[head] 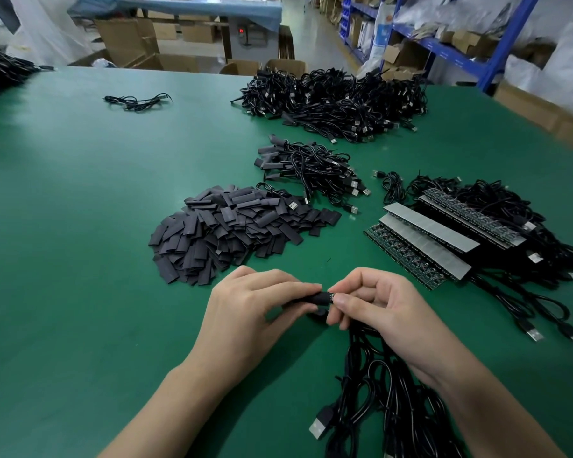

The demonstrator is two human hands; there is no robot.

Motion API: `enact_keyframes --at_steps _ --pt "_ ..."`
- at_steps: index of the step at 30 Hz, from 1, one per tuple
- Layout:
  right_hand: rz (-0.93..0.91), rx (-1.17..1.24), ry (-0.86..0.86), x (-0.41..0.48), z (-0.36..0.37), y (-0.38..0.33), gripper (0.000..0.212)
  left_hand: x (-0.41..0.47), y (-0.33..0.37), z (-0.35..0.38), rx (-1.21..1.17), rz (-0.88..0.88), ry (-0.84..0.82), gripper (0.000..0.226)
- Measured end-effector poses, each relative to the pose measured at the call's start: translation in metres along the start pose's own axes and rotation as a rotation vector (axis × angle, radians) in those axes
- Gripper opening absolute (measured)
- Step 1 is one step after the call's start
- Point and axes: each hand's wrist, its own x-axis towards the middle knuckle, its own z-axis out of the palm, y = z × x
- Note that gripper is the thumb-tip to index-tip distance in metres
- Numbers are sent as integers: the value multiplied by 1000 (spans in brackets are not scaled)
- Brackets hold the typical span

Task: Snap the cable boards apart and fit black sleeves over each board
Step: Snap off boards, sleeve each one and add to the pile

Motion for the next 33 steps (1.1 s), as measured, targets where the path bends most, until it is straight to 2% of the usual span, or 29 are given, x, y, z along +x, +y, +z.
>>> enact_keyframes --at_steps 5,12,29,33 --pt "-23 -81 23 1 -1 -1 2 0 -1 -1 -8 -31 10 22" --pt "-56 -265 71 1 -3 2 15 0 0 -1 -29 -41 -13 22" --pt "-63 -297 77 1 1 6 13 0 5 -2 -22 -63 -55 21" --pt "-49 -249 72 2 3 7 11 1 5 0 29 -3 -48 18"
